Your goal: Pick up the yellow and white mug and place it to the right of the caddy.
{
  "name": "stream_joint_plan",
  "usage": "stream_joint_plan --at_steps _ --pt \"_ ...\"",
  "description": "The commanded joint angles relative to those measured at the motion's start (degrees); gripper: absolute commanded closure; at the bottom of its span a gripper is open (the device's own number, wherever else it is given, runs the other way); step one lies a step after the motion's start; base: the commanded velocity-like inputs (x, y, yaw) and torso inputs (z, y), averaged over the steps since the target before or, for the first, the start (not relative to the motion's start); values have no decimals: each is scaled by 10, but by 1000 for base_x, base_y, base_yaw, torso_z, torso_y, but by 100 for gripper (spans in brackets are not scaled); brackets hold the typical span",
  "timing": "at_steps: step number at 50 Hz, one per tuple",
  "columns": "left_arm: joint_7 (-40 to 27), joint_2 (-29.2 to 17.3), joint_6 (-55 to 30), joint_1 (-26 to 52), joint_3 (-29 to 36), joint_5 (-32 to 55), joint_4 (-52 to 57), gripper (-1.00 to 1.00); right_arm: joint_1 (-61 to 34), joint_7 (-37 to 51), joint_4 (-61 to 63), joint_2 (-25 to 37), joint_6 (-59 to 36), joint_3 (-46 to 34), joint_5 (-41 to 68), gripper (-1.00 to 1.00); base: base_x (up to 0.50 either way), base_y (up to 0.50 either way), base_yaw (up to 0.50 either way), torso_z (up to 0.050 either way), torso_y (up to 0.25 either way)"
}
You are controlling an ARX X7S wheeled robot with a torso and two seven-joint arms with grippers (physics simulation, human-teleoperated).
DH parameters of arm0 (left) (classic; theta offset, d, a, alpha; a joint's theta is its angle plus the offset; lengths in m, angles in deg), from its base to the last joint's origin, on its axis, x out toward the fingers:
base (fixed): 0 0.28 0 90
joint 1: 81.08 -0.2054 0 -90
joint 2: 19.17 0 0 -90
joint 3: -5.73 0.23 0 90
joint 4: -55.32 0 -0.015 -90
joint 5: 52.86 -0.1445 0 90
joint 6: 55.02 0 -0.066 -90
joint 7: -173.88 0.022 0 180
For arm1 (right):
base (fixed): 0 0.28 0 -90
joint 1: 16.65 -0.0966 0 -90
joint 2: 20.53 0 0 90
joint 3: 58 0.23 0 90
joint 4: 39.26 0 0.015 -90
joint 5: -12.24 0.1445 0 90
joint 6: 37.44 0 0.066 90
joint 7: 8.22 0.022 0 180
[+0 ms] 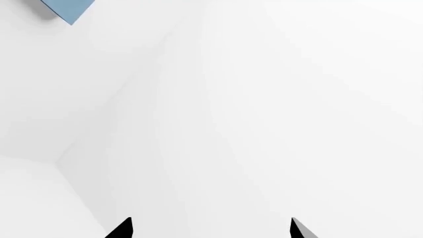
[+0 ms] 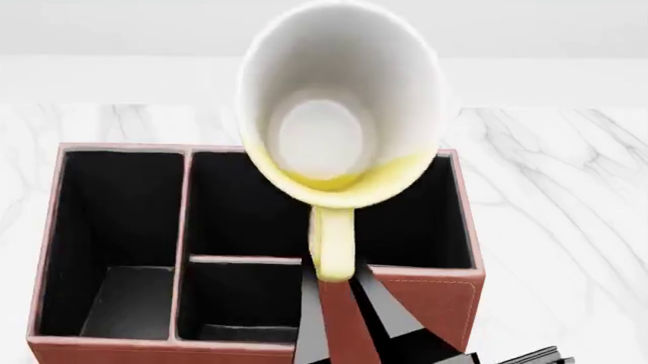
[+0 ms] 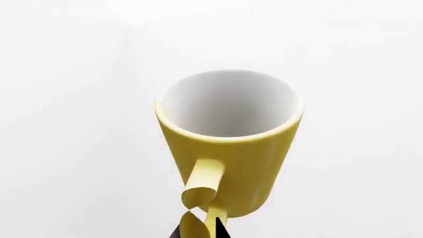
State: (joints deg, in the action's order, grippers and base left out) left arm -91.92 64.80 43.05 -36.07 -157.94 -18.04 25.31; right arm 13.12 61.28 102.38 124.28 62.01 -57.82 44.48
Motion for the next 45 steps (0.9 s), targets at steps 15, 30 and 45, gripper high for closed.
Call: stream_joint_plan --at_steps 15,30,45 --pt "0 1 4 0 7 -8 0 -100 -14 66 30 142 61 61 17 100 0 0 0 0 0" --pt "-5 -5 1 0 12 -12 0 -100 -1 98 2 184 119 80 42 100 0 0 0 0 1" --pt "-5 -6 0 0 14 -12 0 -100 9 127 -14 205 142 89 59 100 0 0 0 0 0"
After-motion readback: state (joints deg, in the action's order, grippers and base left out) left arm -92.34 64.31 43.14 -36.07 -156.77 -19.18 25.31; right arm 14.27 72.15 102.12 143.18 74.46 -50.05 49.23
